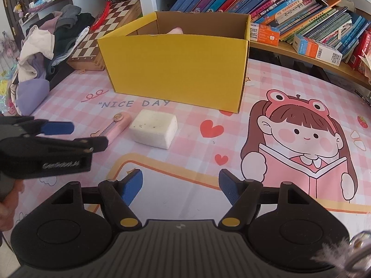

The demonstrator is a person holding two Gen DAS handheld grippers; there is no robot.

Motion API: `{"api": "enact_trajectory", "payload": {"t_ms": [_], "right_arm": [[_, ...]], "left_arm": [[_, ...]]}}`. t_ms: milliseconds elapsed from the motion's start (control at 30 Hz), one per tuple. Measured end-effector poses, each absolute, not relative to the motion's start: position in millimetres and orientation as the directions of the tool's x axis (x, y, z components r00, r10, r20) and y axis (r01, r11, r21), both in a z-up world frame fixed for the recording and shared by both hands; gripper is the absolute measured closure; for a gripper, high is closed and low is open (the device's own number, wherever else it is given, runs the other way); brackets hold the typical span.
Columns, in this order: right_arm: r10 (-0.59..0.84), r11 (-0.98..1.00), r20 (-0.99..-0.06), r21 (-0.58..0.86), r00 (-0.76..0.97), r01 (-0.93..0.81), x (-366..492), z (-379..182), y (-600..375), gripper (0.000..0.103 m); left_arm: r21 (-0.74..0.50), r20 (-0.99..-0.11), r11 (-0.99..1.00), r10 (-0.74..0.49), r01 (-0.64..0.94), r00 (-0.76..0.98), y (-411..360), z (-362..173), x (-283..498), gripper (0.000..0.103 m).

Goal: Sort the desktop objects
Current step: 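Grasp the pink utility knife with the left tool while the right tool grasps the white block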

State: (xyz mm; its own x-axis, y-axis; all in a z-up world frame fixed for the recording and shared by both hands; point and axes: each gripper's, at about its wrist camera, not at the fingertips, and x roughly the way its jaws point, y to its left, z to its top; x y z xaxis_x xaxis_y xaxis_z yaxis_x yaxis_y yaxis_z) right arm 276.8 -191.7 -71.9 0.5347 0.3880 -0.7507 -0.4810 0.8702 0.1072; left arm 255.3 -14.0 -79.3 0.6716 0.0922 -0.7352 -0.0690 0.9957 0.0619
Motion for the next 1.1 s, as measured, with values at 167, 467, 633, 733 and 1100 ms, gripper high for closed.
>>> {"api": "enact_trajectory", "payload": {"t_ms": [167, 467, 633, 733, 1100], "right_arm": [[0.385, 0.874, -0.754, 0.111, 0.533, -0.474, 279.4, -73.7, -194.0, 0.032], [0.389, 0.867, -0.755, 0.107, 0.528, -0.486, 280.2, -74.9, -188.6, 0.032], [0.396, 0.856, -0.757, 0.099, 0.520, -0.507, 285.4, -77.2, -177.6, 0.031], [0.402, 0.848, -0.755, 0.094, 0.518, -0.521, 289.5, -79.1, -167.3, 0.031], [0.408, 0.828, -0.765, 0.081, 0.498, -0.555, 309.5, -93.8, -127.1, 0.024]], "left_arm": [[0.094, -0.747, 0.994, 0.103, -0.050, 0.657, -18.3, -84.1, 264.8, 0.047], [0.061, -0.768, 0.997, 0.082, -0.054, 0.635, -14.0, -95.2, 272.4, 0.079], [0.046, -0.766, 0.997, 0.077, -0.065, 0.639, -12.8, -94.9, 268.8, 0.080], [0.042, -0.766, 0.996, 0.084, -0.080, 0.637, -7.8, -93.0, 264.9, 0.081], [0.007, -0.766, 0.993, 0.080, -0.115, 0.638, 11.3, -74.0, 241.8, 0.081]]}}
